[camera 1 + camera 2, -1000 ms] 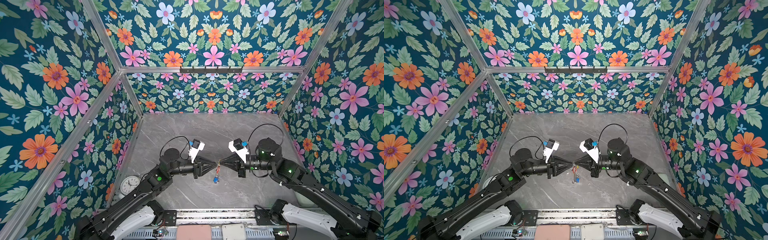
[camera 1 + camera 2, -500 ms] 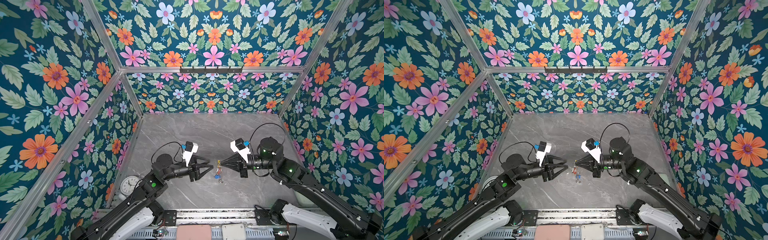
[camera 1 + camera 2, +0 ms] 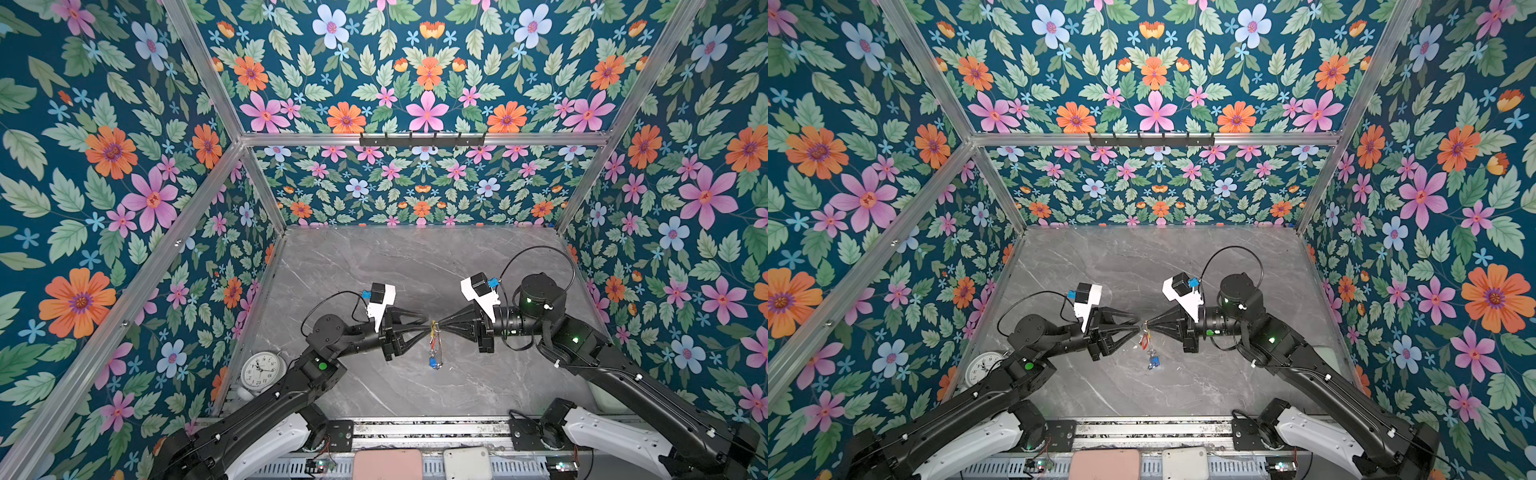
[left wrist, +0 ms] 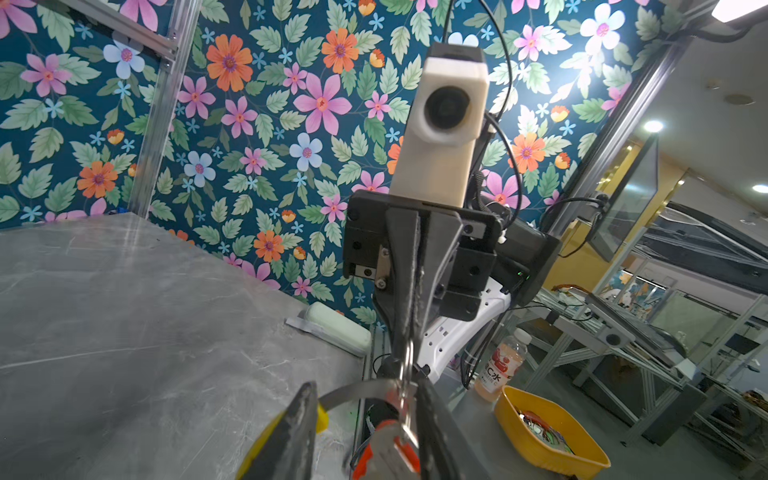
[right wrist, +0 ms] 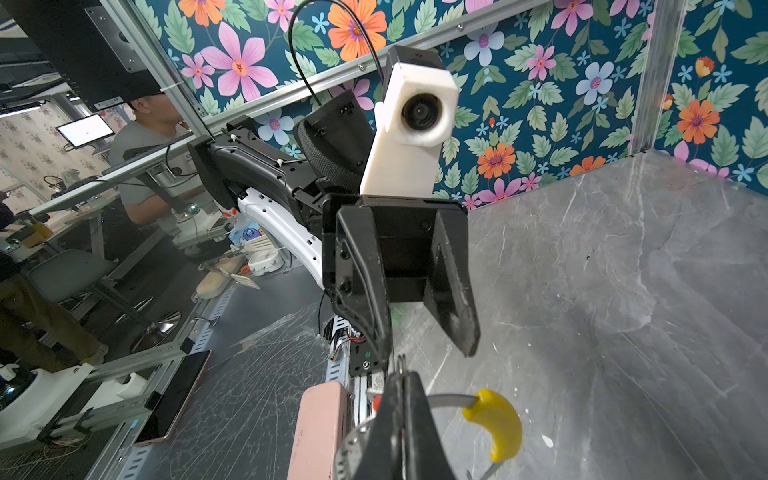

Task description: Remove the keys from the keyring

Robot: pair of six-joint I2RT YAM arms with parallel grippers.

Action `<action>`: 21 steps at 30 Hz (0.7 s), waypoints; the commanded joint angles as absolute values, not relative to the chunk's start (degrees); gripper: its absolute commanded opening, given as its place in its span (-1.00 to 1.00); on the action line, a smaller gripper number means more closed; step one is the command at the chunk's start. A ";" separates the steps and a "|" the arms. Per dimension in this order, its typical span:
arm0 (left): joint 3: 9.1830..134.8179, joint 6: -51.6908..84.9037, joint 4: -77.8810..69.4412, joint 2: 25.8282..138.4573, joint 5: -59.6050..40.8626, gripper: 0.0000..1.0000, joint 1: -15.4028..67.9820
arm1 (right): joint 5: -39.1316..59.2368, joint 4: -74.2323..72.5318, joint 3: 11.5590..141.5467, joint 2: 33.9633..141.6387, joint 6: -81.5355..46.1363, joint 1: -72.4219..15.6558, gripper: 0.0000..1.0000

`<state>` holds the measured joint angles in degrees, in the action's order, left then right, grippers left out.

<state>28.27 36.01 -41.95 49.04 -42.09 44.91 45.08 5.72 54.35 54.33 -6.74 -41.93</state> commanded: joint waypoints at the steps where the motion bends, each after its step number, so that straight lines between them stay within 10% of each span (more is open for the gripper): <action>1: 27.86 38.35 -48.96 49.50 -43.76 -0.29 44.90 | 44.30 2.10 54.32 54.40 -7.82 -41.92 -1.00; 21: 28.21 40.53 -51.18 52.47 -45.71 -0.66 44.91 | 42.80 0.87 54.49 55.72 -9.32 -41.92 -1.00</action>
